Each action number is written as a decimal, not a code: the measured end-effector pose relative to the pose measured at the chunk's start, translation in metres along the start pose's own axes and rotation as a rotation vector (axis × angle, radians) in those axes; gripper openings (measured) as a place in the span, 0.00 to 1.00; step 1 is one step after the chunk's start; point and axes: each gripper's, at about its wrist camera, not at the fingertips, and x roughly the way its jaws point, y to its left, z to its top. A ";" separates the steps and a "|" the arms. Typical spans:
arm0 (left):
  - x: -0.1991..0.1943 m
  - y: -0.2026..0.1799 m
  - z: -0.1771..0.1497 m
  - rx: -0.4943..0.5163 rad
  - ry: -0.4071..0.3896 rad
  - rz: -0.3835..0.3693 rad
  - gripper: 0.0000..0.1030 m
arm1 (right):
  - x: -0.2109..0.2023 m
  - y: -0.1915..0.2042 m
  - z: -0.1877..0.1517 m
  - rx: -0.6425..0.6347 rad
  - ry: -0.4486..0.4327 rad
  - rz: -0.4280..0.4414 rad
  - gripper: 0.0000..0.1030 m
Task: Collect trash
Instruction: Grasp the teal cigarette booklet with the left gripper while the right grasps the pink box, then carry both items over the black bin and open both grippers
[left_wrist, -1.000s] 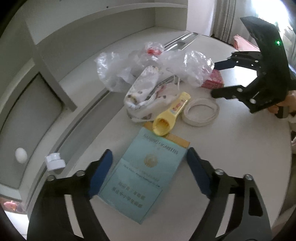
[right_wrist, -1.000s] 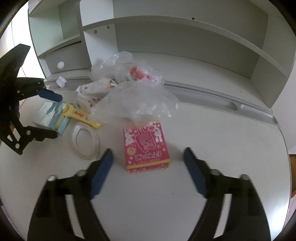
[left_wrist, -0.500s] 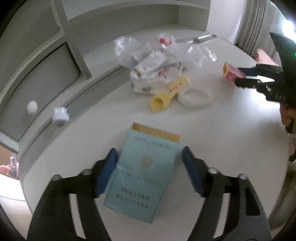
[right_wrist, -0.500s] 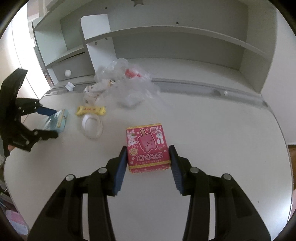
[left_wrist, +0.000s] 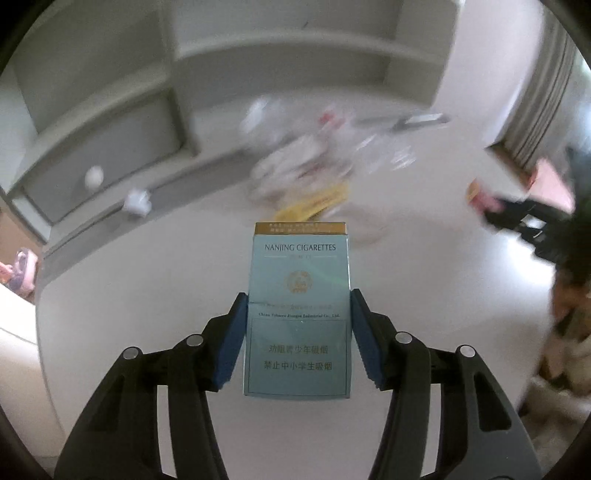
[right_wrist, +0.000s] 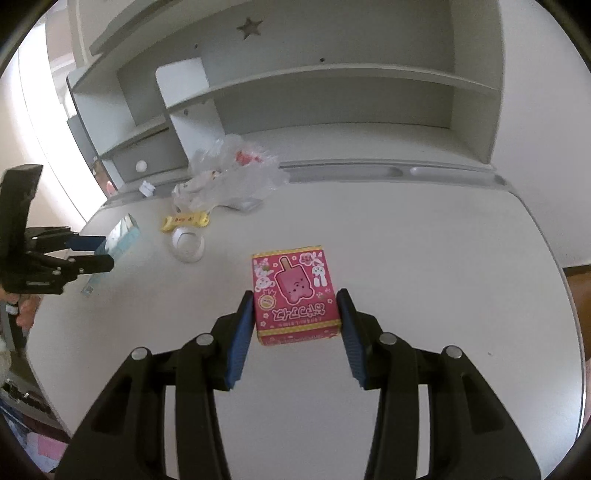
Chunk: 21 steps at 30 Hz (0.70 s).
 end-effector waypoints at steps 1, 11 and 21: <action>-0.007 -0.020 0.004 0.031 -0.027 -0.007 0.52 | -0.012 -0.007 0.000 0.020 -0.021 0.012 0.43; -0.010 -0.326 0.041 0.372 -0.197 -0.362 0.52 | -0.203 -0.176 -0.072 0.305 -0.239 -0.197 0.43; 0.143 -0.558 -0.057 0.546 0.119 -0.491 0.52 | -0.203 -0.346 -0.260 0.710 0.002 -0.347 0.43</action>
